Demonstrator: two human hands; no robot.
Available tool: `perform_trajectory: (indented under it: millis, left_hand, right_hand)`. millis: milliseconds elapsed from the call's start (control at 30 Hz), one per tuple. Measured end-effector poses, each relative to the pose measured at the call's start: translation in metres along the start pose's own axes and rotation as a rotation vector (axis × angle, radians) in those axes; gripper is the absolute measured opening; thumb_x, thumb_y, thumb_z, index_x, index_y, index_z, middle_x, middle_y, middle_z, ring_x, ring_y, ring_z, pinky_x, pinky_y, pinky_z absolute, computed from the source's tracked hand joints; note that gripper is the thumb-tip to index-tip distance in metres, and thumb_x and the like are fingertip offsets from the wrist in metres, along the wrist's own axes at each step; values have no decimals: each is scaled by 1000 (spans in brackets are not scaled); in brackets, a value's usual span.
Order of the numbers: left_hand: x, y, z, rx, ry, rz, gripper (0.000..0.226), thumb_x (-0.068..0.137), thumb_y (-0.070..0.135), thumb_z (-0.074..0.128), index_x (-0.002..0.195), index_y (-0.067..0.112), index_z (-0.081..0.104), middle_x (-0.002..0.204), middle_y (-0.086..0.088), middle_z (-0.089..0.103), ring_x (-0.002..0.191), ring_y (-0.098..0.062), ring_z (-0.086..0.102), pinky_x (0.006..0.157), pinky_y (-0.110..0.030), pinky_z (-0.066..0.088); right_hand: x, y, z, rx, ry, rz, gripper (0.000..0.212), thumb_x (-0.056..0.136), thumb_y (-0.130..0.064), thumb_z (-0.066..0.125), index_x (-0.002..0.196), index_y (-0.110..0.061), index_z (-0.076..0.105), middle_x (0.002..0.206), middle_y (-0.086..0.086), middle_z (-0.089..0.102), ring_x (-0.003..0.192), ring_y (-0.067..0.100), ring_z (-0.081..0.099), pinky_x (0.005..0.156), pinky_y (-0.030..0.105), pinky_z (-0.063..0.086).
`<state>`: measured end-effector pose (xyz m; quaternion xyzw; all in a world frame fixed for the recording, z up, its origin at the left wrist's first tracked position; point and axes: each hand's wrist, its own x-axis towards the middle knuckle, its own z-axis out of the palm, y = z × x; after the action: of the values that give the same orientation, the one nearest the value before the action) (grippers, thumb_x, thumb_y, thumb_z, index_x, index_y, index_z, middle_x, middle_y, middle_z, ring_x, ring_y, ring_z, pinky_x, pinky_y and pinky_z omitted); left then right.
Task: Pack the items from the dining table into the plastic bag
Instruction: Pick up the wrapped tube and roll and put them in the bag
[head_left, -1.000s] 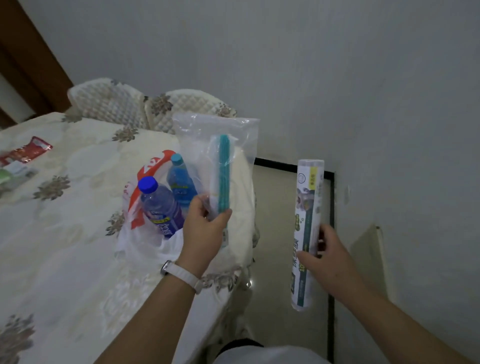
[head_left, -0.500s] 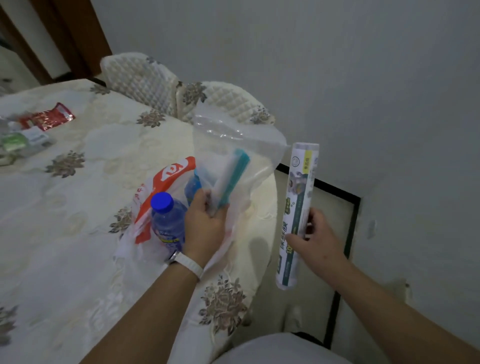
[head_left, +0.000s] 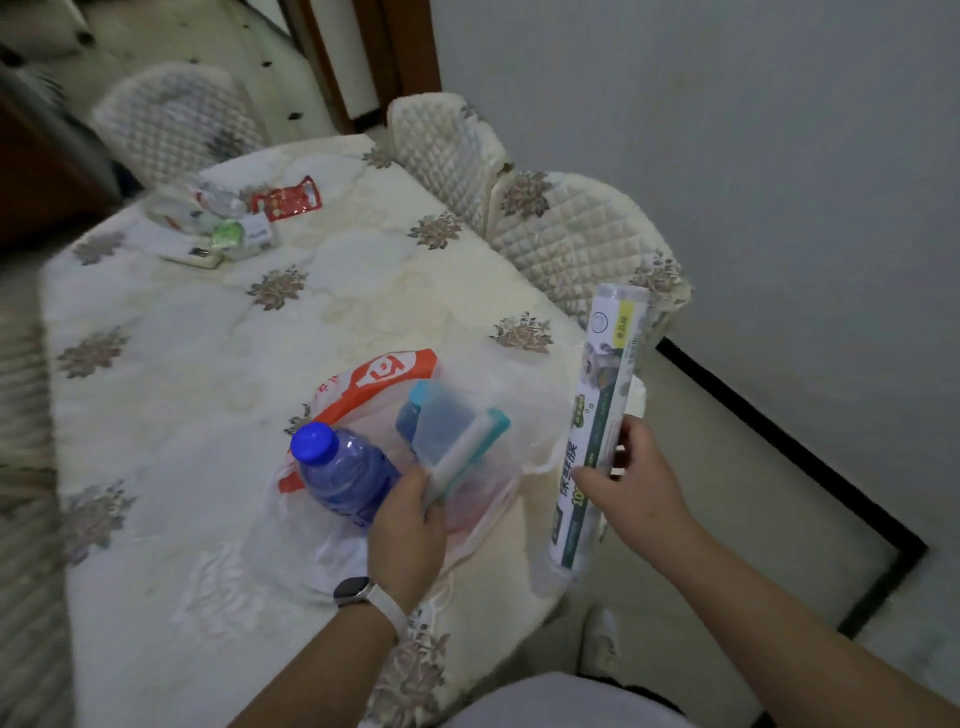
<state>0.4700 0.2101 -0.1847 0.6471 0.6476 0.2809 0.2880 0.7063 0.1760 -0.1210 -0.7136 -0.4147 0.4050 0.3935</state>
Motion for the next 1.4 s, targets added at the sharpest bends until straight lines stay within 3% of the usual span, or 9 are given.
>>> perform_trajectory:
  millis: [133, 300, 400, 567, 700, 900, 1067, 1233, 1400]
  left_hand:
    - [-7, -14, 4, 249, 82, 5, 10, 88, 0, 57, 88, 8, 64, 78, -9, 62, 66, -26, 55, 52, -23, 38]
    - [-17, -36, 3, 544, -53, -108, 27, 80, 17, 60, 107, 15, 62, 83, -10, 64, 73, -35, 60, 55, -37, 49]
    - [-20, -45, 3, 599, -89, -152, 29, 75, 4, 61, 101, 16, 60, 80, -13, 63, 71, -38, 61, 53, -35, 45]
    - [-18, -57, 6, 665, -127, -151, 27, 83, 13, 62, 110, 15, 66, 91, -16, 67, 78, -39, 64, 61, -41, 53]
    - [-17, -66, 9, 668, -123, -137, 22, 78, 16, 73, 100, 15, 68, 82, -11, 67, 70, -35, 65, 55, -38, 51]
    - [-38, -68, -10, 414, 61, 42, 34, 75, 15, 75, 107, 8, 66, 93, -12, 67, 82, -32, 62, 68, -38, 54]
    - [-43, -70, -49, 348, 291, 205, 31, 89, 29, 53, 98, 6, 71, 94, -11, 69, 83, -28, 63, 74, -36, 54]
    - [-19, -75, -108, 294, 556, 149, 30, 89, 24, 55, 104, 3, 69, 99, -13, 68, 91, -30, 61, 82, -36, 49]
    - [30, -75, -139, 315, 184, -14, 42, 92, 32, 63, 129, 13, 60, 120, -12, 63, 110, -34, 59, 88, -43, 50]
  right_hand:
    - [36, 7, -13, -24, -149, -18, 47, 78, -15, 74, 113, -30, 46, 99, -13, 62, 91, 6, 60, 69, 24, 49]
    - [55, 3, -7, -83, -281, -59, 49, 77, -15, 74, 112, -31, 45, 96, -15, 62, 89, 4, 60, 65, 19, 45]
    - [52, 2, 0, -113, -343, -80, 49, 76, -16, 74, 112, -32, 45, 97, -16, 62, 90, 2, 60, 67, 19, 47]
    - [42, -1, 2, -178, -355, -97, 52, 74, -17, 76, 115, -30, 47, 99, -17, 63, 90, 5, 61, 76, 31, 55]
    - [34, -7, -3, -204, -334, -123, 51, 74, -16, 77, 116, -28, 49, 98, -17, 64, 90, 6, 62, 75, 31, 56]
    - [23, -23, 6, -218, -265, -165, 49, 76, -15, 76, 114, -29, 50, 98, -17, 63, 87, 2, 61, 78, 35, 57]
    - [11, -54, 30, -197, -237, -249, 47, 76, -15, 76, 109, -32, 46, 98, -16, 61, 88, 1, 60, 78, 35, 56]
    - [-5, -99, 53, -55, -192, -394, 48, 76, -14, 77, 100, -41, 46, 100, -17, 61, 89, -4, 61, 78, 24, 53]
    - [-5, -140, 73, 44, -125, -516, 46, 77, -8, 76, 95, -36, 44, 99, -11, 61, 88, -3, 62, 77, 23, 53]
